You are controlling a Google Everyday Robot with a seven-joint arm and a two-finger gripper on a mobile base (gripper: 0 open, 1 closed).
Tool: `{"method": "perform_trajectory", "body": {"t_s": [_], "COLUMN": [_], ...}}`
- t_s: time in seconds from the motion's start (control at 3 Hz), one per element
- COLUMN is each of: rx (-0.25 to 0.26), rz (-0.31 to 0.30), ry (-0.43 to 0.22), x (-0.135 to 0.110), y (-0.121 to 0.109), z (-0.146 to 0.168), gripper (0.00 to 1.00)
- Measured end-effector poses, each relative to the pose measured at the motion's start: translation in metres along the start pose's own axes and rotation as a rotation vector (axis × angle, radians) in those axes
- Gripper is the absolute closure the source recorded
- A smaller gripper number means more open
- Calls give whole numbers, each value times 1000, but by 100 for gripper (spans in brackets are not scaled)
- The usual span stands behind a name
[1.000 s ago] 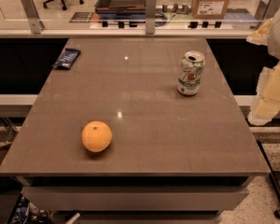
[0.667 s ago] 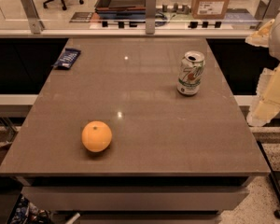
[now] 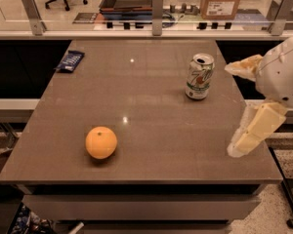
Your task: Move orange near rxbar blueberry
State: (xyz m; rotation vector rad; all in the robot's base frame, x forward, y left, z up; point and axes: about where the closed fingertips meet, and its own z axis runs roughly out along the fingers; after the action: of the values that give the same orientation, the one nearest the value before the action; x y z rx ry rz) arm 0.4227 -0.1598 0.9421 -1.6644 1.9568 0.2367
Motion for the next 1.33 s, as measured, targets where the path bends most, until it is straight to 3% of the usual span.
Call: {"method": "perform_trajectory", "body": {"t_s": [0.33,0.67,1.0,1.33], "rx": [-42,-65,-95,-107], "rz": [-9,7,33,73], "ry": [-183,-326,-413,-451], "x": [-25,-51,-73,-93], "y": [21,30,35,40], "z": [36,66,94,117], "gripper": [0,0,0,0]}}
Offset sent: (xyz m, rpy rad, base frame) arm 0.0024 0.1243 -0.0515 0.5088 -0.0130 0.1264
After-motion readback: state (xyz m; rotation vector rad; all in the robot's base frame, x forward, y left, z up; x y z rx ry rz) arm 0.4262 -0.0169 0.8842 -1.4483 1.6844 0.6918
